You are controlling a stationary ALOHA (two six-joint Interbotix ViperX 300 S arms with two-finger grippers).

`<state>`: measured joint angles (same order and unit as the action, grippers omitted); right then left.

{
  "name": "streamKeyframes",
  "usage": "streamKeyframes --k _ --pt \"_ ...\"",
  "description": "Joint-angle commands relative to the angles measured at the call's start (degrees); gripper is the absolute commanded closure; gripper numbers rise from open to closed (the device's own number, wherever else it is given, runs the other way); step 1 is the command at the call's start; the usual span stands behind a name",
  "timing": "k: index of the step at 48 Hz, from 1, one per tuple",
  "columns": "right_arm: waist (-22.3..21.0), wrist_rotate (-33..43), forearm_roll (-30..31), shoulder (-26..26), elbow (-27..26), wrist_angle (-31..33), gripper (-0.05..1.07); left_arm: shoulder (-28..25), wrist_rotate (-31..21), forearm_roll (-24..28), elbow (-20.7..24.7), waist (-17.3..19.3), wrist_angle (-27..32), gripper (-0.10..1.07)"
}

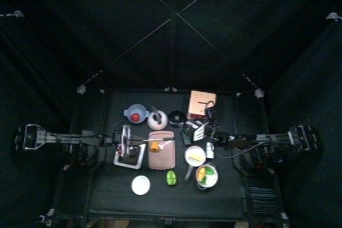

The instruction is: Grab cleaver with both hands

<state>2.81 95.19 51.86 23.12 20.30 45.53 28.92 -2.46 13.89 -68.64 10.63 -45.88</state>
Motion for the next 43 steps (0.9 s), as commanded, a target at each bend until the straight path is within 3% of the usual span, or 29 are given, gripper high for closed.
streamKeyframes --k 1,12,22,27,32,43 --pt "-0.35 -7.38 -5.8 -1.23 -5.54 4.04 -0.01 0.26 0.09 -0.18 0.79 0.18 -0.18 0.71" --pt "-4.75 -28.13 -22.85 -6.24 -15.21 13.01 -0.01 0.26 0.09 -0.18 0.7 0.18 -0.26 0.71" --pt "-10.46 -45.26 -41.13 -8.17 -15.38 16.61 -0.01 0.26 0.09 -0.18 0.7 0.18 0.7 0.71" --pt "-11.34 -53.44 -47.72 -8.61 -13.71 14.24 -0.01 0.26 0.09 -0.18 0.7 0.18 1.76 0.71" --pt "-11.34 -61.08 -52.12 -8.53 -11.16 7.82 -0.01 0.26 0.09 -0.18 0.7 0.18 3.52 0.71" --pt "-11.07 -71.28 -53.17 -7.29 -3.52 -6.5 -0.01 0.26 0.09 0.0 0.79 -0.18 7.73 0.71"
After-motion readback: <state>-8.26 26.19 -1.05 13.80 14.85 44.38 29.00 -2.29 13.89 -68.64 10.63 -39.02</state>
